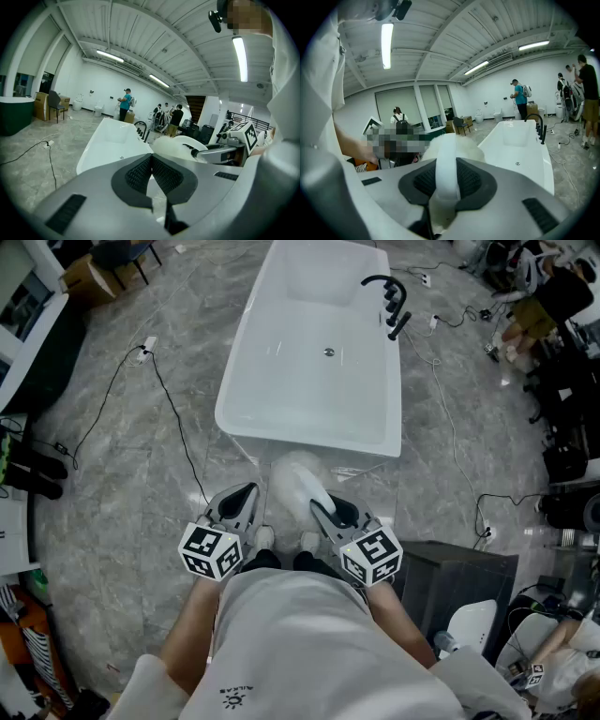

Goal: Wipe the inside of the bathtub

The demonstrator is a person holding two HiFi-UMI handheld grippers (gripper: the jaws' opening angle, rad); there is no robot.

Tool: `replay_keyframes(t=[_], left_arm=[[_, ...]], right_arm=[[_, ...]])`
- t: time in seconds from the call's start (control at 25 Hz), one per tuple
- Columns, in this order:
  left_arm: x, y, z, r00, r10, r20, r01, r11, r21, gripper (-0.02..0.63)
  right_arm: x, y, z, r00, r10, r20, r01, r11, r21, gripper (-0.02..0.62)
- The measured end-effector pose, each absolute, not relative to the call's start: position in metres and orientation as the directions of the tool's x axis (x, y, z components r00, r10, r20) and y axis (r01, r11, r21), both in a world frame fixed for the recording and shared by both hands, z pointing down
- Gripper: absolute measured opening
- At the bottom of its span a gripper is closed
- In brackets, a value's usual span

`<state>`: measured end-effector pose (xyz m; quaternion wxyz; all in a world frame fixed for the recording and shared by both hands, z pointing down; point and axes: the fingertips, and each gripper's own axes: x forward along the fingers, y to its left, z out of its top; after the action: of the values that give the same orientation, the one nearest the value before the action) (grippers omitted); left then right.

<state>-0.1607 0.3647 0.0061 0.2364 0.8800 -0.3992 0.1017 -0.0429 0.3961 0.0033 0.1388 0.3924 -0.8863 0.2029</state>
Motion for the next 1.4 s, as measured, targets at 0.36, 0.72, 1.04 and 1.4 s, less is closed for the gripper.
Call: replay_keyframes(t=[0.36,0.72,1.04,1.4], left_arm=[[-0.177,0.356,0.003,0.677,-0.645,0.355,-0.736,-0.590,0.332,0.012],[-0.185,0.351,0.001,0.725,-0.601,0.335,-0.688,-0.647,0.329,0.012],[-0.201,0.343,0.000,0.764,-0.565,0.312,-0.645,-0.687,0.335,0.012],[-0.218,0.338,0.000,0.783,-0.549,0.293,-0.622,-0.703,0.345,0.012]], right_arm=[[-0.057,0.393,0.003,-0.626,-0.659,0.417,-0.774,0.587,-0.237,0.098],[-0.064,0.393,0.005,-0.574,-0.702,0.422,-0.818,0.521,-0.244,0.098],[-0.072,0.390,0.002,-0.509,-0.749,0.424,-0.861,0.451,-0.237,0.098],[-0.074,0.387,-0.005,-0.438,-0.794,0.422,-0.899,0.380,-0.217,0.098]])
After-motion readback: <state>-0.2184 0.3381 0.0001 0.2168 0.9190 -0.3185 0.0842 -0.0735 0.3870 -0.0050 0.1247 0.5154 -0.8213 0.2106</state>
